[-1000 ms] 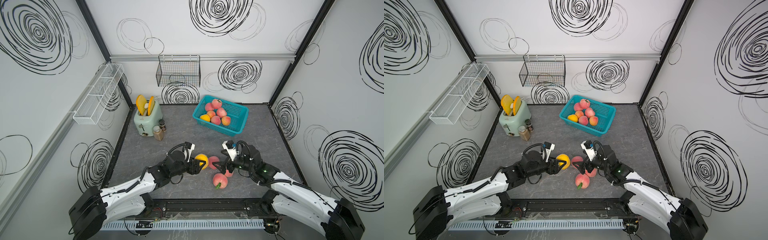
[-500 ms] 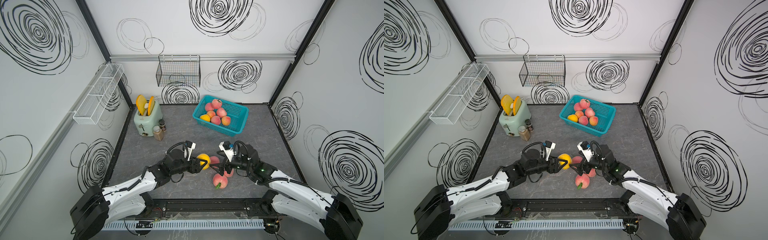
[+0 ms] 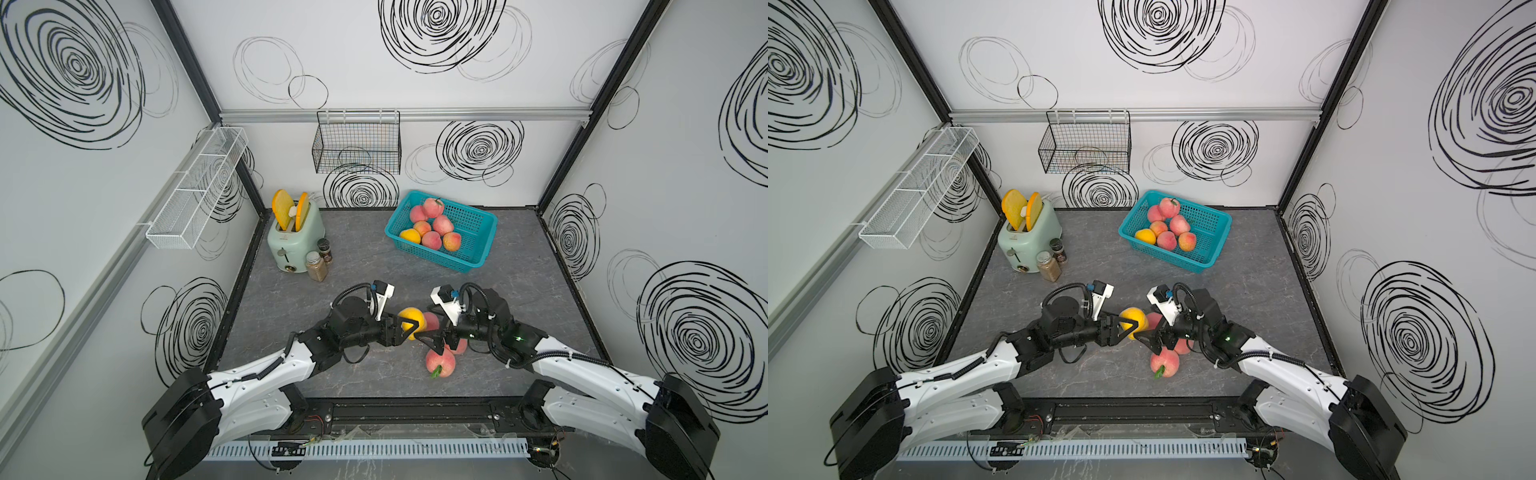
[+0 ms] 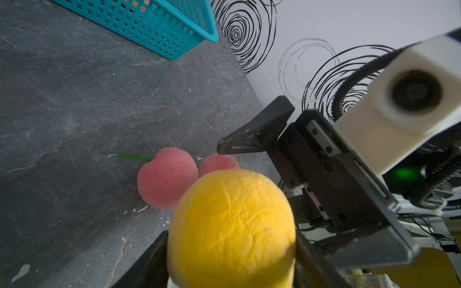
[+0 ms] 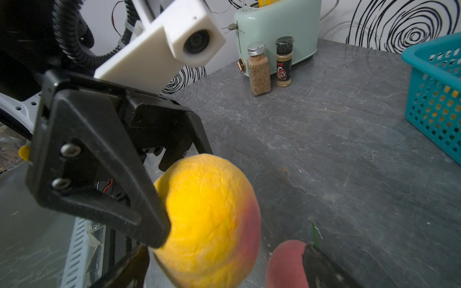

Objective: Put the peaches into the basket
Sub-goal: Place the peach in the basket.

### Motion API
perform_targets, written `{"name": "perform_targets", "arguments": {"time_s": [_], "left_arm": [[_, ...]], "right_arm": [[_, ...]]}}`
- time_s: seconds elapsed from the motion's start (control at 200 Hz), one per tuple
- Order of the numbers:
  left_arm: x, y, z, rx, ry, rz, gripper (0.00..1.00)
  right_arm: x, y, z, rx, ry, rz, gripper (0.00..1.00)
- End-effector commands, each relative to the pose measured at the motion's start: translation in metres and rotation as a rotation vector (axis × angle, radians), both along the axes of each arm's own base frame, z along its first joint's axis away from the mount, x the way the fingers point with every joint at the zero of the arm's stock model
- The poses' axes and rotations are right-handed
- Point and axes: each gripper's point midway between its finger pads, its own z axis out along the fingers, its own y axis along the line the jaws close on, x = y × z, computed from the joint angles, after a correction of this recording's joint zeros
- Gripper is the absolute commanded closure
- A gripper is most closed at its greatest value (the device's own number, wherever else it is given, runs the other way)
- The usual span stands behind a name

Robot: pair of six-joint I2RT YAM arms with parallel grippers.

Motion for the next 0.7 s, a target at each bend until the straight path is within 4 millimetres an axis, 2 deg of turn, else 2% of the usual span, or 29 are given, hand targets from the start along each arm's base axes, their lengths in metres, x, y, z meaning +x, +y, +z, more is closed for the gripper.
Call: {"name": "perform_targets", "arguments": {"time_s": [0.0,0.53,0.695], "left_arm": [[0.000,-0.009,0.016,-0.057,-0.018,-0.036,0.36],[0.002,-0.014,0.021,-0.060,-0.027,-0.055,0.36],[0.001,-0.015,0.023,-0.067,-0.030,-0.058,0.36]], "right_arm": [[0.006,0.012,0.024,0.045,-0.073,0.023,0.01],[-0.001,0.029,0.018,0.022,-0.079,0.092,0.00],[-0.003,0.030,0.018,0.029,-0.083,0.109,0.13]]}}
